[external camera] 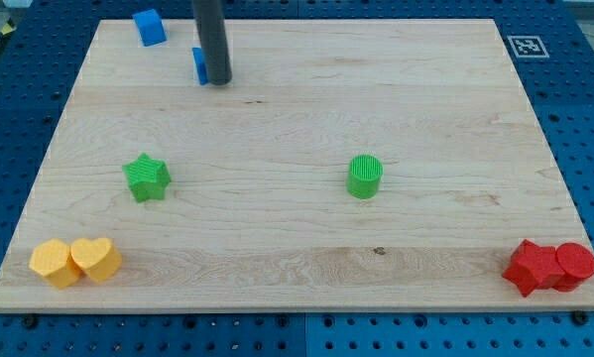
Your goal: Move blue triangle into blue cube
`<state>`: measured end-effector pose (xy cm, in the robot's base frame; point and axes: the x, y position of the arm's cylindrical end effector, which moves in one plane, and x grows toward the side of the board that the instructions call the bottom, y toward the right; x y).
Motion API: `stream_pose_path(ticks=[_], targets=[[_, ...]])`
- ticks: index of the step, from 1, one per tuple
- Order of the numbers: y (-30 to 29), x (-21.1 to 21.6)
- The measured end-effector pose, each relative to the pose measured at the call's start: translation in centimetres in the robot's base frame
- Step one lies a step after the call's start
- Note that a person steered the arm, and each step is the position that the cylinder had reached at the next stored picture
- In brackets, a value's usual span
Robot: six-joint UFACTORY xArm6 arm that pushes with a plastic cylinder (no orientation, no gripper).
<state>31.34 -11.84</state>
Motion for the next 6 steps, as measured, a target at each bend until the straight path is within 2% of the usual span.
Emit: stream_pose_path(ticks=[2, 3, 4, 5, 6], targets=[[-5.5, -0.5], [-5.1, -1.1], [2.1, -0.8], [4.2, -2.8], [2.3, -3.3]])
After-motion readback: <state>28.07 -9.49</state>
